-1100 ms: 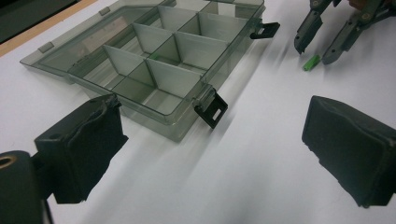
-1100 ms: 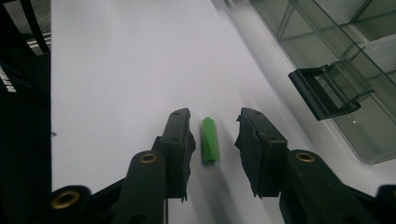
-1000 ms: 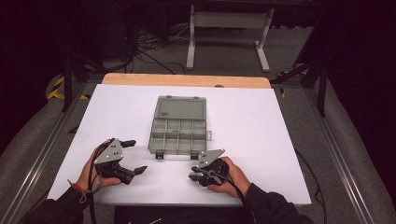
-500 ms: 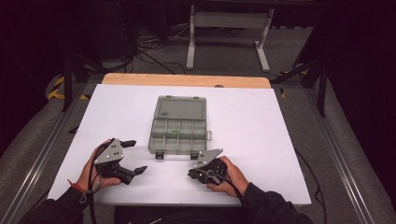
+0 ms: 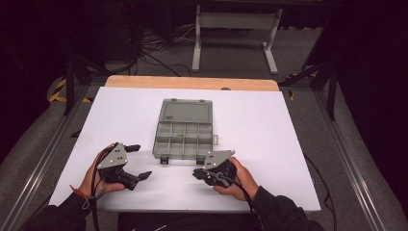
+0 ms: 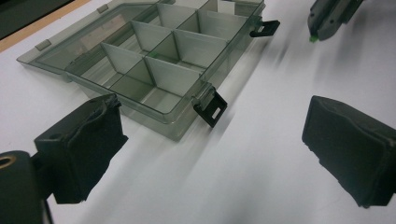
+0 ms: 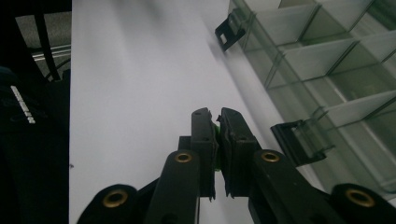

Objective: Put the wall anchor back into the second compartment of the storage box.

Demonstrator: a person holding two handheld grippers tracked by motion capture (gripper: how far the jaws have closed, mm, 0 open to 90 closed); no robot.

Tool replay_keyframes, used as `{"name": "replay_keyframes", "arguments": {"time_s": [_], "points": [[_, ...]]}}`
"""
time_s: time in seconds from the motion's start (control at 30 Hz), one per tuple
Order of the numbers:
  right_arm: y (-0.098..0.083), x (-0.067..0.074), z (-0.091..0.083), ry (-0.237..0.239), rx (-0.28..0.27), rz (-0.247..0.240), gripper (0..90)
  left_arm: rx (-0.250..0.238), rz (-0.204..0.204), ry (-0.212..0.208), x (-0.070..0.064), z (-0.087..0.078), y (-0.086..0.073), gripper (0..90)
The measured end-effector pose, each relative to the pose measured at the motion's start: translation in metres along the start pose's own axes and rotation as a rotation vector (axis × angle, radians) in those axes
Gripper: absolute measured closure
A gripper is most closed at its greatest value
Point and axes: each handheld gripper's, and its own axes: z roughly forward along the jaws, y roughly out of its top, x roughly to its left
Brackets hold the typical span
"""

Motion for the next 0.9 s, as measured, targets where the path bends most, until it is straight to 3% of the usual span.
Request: {"name": "replay_keyframes", "arguments": {"time_s": [0.37,0.9], "points": [[0.023,-0.012,-0.005,-0.040,-0.050,-0.020,85.0,0.003,0.000,0.003,0.000,0.001,0.000,5.6],[0.062,-0.049,0.004,-0.101,-0.111,0.005,85.0,-0.002,-0.006,0.002,0.000,0.000,0.000,5.7]]}}
